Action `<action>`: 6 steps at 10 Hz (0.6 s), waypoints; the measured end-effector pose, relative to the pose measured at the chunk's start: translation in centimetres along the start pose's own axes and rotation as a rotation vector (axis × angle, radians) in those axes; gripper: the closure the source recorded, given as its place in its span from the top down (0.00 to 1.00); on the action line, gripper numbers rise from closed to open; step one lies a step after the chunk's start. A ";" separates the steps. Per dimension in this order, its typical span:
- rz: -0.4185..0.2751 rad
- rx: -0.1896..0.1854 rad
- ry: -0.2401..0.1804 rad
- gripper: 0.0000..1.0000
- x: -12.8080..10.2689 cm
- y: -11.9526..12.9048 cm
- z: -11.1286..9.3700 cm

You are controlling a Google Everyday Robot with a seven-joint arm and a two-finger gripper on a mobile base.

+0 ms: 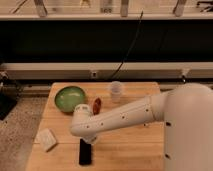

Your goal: Push the eraser across the table

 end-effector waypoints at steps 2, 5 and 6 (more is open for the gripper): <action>-0.004 0.007 0.000 0.02 -0.4 -0.2 0.0; -0.009 0.012 -0.002 0.02 -0.8 -0.1 0.1; -0.012 0.015 -0.002 0.02 -0.9 -0.2 0.2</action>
